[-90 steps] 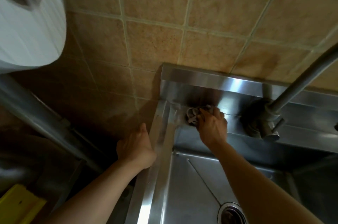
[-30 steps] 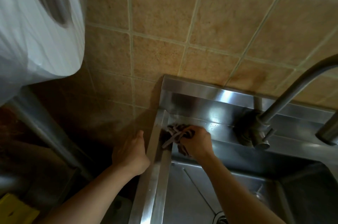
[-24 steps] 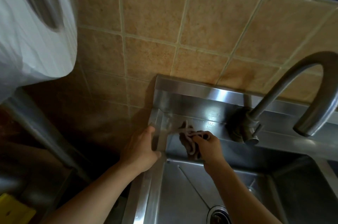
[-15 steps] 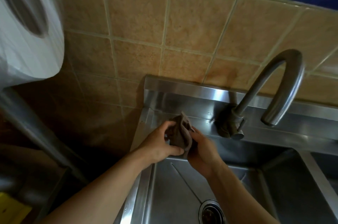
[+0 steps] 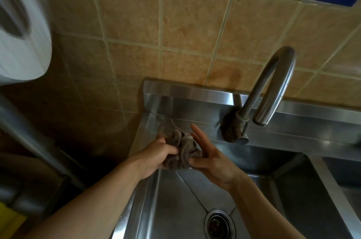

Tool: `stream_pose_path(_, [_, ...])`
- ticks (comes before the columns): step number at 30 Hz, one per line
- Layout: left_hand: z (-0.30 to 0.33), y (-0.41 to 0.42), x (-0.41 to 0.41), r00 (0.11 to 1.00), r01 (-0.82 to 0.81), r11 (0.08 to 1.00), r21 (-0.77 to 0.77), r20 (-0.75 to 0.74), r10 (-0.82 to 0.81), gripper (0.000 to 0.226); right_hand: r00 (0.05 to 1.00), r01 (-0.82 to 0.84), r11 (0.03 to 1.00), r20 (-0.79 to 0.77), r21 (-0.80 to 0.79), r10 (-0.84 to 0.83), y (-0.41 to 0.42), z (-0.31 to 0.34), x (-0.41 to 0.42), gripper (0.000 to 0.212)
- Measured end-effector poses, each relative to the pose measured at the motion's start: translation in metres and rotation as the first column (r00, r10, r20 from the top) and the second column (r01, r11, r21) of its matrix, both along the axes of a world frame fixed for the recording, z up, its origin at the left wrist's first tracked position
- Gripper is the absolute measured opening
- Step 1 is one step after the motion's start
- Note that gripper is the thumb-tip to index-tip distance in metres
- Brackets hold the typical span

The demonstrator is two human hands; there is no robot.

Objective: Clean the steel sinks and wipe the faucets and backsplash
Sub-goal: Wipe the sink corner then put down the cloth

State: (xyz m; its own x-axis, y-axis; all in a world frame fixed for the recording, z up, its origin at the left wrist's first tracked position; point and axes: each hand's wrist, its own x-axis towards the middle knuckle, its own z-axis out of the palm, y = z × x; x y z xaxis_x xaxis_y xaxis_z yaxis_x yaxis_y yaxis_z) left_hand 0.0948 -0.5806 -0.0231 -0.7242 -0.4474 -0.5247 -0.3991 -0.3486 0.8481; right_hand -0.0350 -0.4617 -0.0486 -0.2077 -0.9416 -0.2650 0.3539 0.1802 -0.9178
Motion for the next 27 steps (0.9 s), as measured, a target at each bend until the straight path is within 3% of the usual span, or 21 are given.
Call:
stream_pose_path(4, [-0.009, -0.003, 0.0, 0.999, 0.007, 0.99, 0.139, -0.042, -0.001, 0.038, 0.992, -0.052, 0.999, -0.119, 0.002, 0.052, -0.002, -0.007, -0.004, 0.055])
stream_pose_path(7, [-0.011, -0.007, -0.001, 0.998, 0.063, 0.998, 0.012, 0.028, -0.063, 0.03, 0.962, 0.168, 0.984, -0.229, 0.061, -0.15, -0.005, -0.013, -0.005, 0.023])
stream_pose_path(9, [-0.013, -0.014, -0.002, 0.995, 0.073, 0.991, -0.115, 0.082, -0.064, 0.029, 0.882, 0.388, 0.914, -0.334, 0.115, -0.332, -0.015, -0.021, -0.013, 0.019])
stream_pose_path(11, [-0.018, -0.025, -0.003, 0.992, 0.059, 0.956, -0.288, 0.126, -0.023, 0.032, 0.696, 0.606, 0.789, -0.547, 0.099, -0.465, -0.027, -0.026, -0.027, 0.018])
stream_pose_path(13, [-0.025, -0.037, -0.003, 0.982, 0.035, 0.876, -0.481, 0.18, 0.06, 0.033, 0.427, 0.751, 0.66, -0.744, -0.025, -0.514, -0.039, -0.03, -0.043, 0.022])
stream_pose_path(15, [-0.033, -0.048, 0.002, 0.965, 0.034, 0.792, -0.61, 0.227, 0.133, 0.034, 0.168, 0.809, 0.573, -0.883, -0.13, -0.438, -0.049, -0.034, -0.055, 0.029])
stream_pose_path(16, [-0.038, -0.053, 0.006, 0.95, 0.056, 0.752, -0.657, 0.266, 0.162, 0.039, 0.104, 0.812, 0.574, -0.941, -0.107, -0.322, -0.055, -0.038, -0.058, 0.033])
stream_pose_path(18, [-0.048, -0.061, 0.017, 0.901, 0.141, 0.684, -0.716, 0.38, 0.211, 0.055, 0.08, 0.779, 0.624, -0.997, 0.063, 0.0, -0.063, -0.05, -0.058, 0.048])
stream_pose_path(20, [-0.055, -0.065, 0.026, 0.834, 0.263, 0.647, -0.715, 0.506, 0.219, 0.072, 0.092, 0.748, 0.64, -0.982, 0.176, 0.162, -0.069, -0.066, -0.058, 0.057])
stream_pose_path(22, [-0.062, -0.069, 0.032, 0.796, 0.307, 0.68, -0.666, 0.571, 0.201, 0.078, 0.134, 0.772, 0.607, -0.982, 0.189, 0.135, -0.077, -0.071, -0.057, 0.059])
stream_pose_path(24, [-0.069, -0.073, 0.036, 0.817, 0.272, 0.72, -0.639, 0.548, 0.177, 0.07, 0.144, 0.8, 0.571, -0.983, 0.182, 0.111, -0.088, -0.071, -0.052, 0.054])
stream_pose_path(26, [-0.072, -0.077, 0.037, 0.84, 0.253, 0.721, -0.645, 0.516, 0.167, 0.059, 0.143, 0.767, 0.621, -0.986, 0.164, 0.085, -0.105, -0.072, -0.038, 0.04])
stream_pose_path(27, [-0.071, -0.078, 0.038, 0.841, 0.254, 0.717, -0.65, 0.515, 0.169, 0.058, 0.163, 0.707, 0.694, -0.986, 0.135, 0.026, -0.115, -0.072, -0.027, 0.036])
